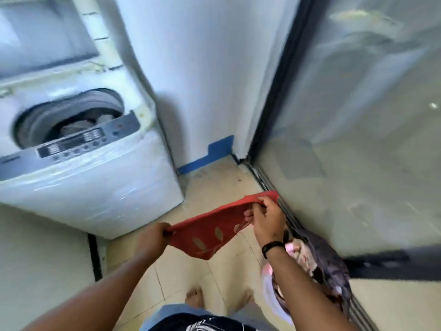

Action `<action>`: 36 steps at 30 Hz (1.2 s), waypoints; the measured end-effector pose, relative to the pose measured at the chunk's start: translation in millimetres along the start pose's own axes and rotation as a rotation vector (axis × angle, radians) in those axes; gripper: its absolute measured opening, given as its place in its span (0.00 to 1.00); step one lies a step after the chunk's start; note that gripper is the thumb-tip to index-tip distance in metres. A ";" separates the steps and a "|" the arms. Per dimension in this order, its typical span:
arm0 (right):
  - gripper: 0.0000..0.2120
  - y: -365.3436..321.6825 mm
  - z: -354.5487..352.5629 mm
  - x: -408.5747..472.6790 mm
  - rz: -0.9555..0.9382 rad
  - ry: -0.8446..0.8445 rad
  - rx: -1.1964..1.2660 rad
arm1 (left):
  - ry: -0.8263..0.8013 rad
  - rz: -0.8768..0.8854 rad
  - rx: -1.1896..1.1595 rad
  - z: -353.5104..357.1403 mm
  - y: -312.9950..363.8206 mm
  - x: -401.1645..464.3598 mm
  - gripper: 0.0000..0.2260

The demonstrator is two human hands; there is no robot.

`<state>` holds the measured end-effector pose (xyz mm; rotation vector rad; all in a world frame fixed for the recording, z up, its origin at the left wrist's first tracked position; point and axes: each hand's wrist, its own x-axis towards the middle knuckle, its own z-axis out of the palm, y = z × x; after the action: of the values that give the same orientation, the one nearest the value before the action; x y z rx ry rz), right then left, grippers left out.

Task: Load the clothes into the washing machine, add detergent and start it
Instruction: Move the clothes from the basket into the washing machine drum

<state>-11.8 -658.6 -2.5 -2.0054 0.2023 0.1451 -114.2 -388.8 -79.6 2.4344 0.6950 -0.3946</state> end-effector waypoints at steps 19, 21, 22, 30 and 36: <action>0.08 -191.1 212.1 182.5 -0.316 -0.222 0.229 | 0.656 -0.319 -0.533 -258.4 -5.2 93.2 0.13; 0.09 -235.8 232.6 188.9 -0.424 -0.248 0.250 | 0.774 -0.269 -0.759 -301.8 7.2 98.2 0.13; 0.09 -259.5 242.1 191.2 -0.475 -0.280 0.261 | 0.835 -0.232 -0.892 -323.5 12.3 98.1 0.13; 0.17 -423.7 291.8 175.2 -0.788 -0.410 0.390 | 1.273 0.193 -1.057 -451.0 4.3 76.9 0.22; 0.20 -465.0 332.9 152.3 -0.787 -0.472 0.597 | 1.344 0.453 -1.037 -504.8 -36.7 96.3 0.19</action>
<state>229.5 -174.0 236.5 -1.2863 -0.7563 0.0388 5.1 -24.2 264.4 1.4445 0.5401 1.5096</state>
